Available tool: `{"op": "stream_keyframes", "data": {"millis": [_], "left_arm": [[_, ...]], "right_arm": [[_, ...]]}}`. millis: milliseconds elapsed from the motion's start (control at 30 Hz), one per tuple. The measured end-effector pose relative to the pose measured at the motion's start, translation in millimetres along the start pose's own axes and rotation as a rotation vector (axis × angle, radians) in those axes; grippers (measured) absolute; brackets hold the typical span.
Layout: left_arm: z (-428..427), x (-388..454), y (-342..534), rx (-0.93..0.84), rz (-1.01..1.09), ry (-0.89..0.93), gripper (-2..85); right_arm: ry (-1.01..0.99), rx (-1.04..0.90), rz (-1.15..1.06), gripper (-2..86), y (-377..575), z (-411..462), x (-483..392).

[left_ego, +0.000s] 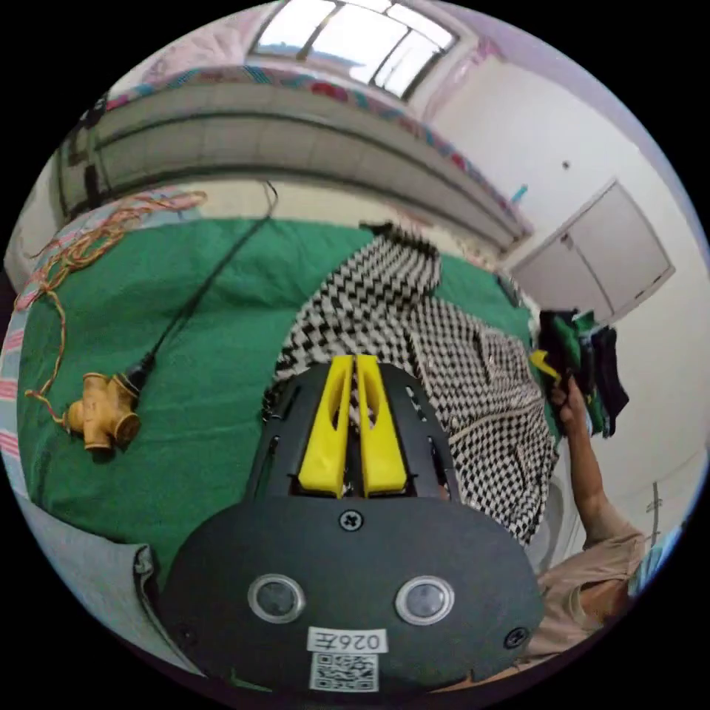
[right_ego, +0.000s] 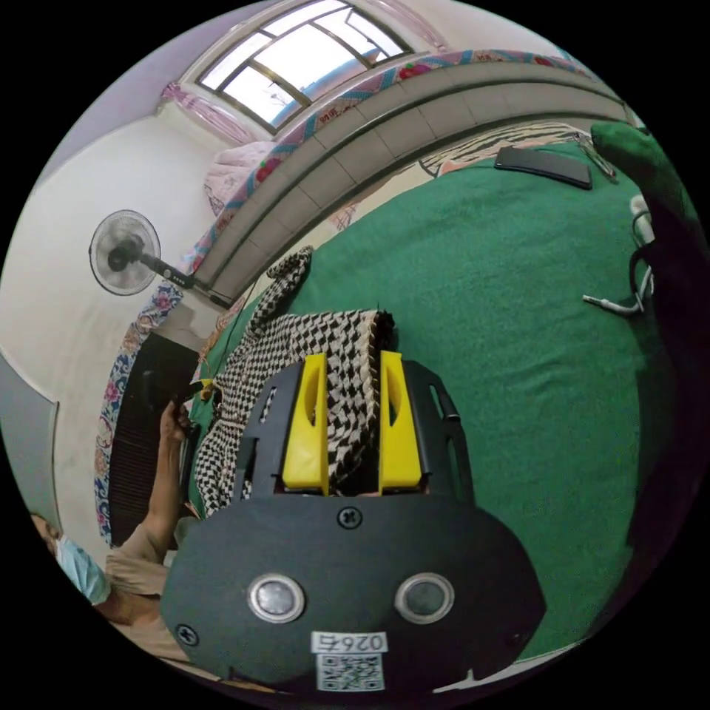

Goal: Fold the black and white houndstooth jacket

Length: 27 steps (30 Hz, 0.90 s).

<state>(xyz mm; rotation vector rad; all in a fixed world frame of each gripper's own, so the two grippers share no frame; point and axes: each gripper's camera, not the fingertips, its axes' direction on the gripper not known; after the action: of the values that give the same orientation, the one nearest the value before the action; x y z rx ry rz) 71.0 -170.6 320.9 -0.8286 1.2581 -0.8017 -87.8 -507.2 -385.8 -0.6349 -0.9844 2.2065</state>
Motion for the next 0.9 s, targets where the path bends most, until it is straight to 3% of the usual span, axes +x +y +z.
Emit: {"op": "stream_keyframes", "data": {"millis": [67, 133, 233, 300, 367, 433, 467, 533, 633, 733, 800, 900], "left_arm": [[-41, -17, 12, 0.304, -0.039, 0.054, 2.8], [-51, -24, 9, 0.406, -0.009, 0.078, 8.4], [-21, -25, -32, 0.209, 0.061, 0.068, 24.7], [9, -16, -55, 0.078, 0.097, 0.010, 30.3], [59, 2, -78, -0.143, 0.152, -0.011, 26.2], [68, 33, -84, -0.204, 0.252, -0.250, 15.7], [65, 44, -88, -0.254, 0.324, -0.118, 6.8], [47, 52, -88, -0.224, 0.355, -0.057, 6.3], [-3, 53, -73, -0.018, 0.356, -0.020, 6.1], [-43, 24, -68, 0.181, 0.219, 0.118, 7.1], [-42, -12, -71, 0.230, 0.061, 0.236, 8.2], [-22, -64, -62, 0.125, -0.159, 0.335, 9.4]], "right_arm": [[-0.033, 0.011, 0.028, 9.8, -17, 3, 13], [-0.062, 0.007, 0.038, 12.7, -34, 9, 25], [-0.124, -0.071, 0.052, 16.8, -57, 36, 33], [-0.110, -0.021, 0.016, 9.4, -61, 42, 21], [-0.120, -0.153, -0.057, 4.1, -64, 60, 10], [-0.126, -0.236, -0.100, 2.1, -66, 69, 1], [-0.098, -0.217, -0.128, 1.3, -68, 62, -7], [-0.051, -0.111, -0.208, 0.5, -72, 37, -29], [-0.004, 0.083, -0.348, 0.2, -83, -9, -81], [0.218, 0.247, -0.497, 1.3, -112, -28, -138], [0.469, 0.145, -0.528, 4.0, -155, 11, -160], [0.488, -0.010, -0.412, 4.9, -173, 48, -154]]}}
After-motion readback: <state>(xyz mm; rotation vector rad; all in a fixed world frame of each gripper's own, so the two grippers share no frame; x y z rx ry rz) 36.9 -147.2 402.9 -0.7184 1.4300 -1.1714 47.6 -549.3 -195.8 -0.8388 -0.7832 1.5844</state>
